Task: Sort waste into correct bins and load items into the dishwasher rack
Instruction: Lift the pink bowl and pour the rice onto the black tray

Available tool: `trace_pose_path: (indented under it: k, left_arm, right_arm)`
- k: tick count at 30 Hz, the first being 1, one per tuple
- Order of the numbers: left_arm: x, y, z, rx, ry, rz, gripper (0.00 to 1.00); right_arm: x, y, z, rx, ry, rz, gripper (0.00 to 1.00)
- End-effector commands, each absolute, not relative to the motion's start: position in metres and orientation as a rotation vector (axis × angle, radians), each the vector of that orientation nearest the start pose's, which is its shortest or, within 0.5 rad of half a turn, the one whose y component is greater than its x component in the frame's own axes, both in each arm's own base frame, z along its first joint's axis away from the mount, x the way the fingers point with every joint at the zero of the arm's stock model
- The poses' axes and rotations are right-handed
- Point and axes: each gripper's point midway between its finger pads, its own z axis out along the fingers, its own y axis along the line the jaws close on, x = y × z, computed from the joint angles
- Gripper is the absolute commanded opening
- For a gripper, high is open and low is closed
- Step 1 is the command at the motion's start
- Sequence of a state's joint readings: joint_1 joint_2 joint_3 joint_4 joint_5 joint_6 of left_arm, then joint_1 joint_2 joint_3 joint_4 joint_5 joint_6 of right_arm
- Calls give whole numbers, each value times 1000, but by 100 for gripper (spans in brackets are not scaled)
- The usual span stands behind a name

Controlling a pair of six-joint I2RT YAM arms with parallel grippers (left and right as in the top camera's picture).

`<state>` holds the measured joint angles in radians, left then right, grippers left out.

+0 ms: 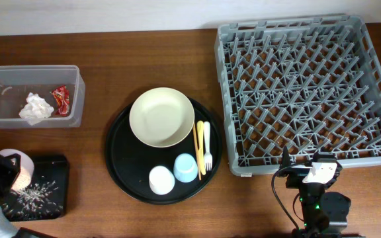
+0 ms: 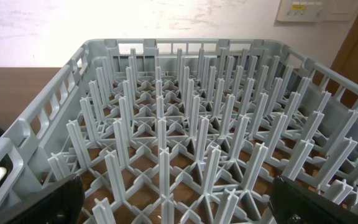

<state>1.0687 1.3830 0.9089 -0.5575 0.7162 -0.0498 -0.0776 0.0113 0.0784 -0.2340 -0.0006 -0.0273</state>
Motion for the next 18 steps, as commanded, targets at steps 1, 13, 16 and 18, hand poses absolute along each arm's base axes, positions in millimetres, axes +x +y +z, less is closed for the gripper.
trace_pose_path:
  k: [1,13,16,18]
  left_arm:
    - [252,223,145,-961,2005,-524,0]
    - [230,191,155,-676,1704,-786,0]
    - [223,186,166,-637,1622,-847,1]
    - [219,175,180,-507,1555,-865,1]
  right_arm:
    - [238,-18,149,44,1742,-76,98]
    - [238,-18,149,44,1742,-76,98]
    - [238,-18,149,44,1742,-76,98]
    - [238,-18,149,44,1742,-76,98]
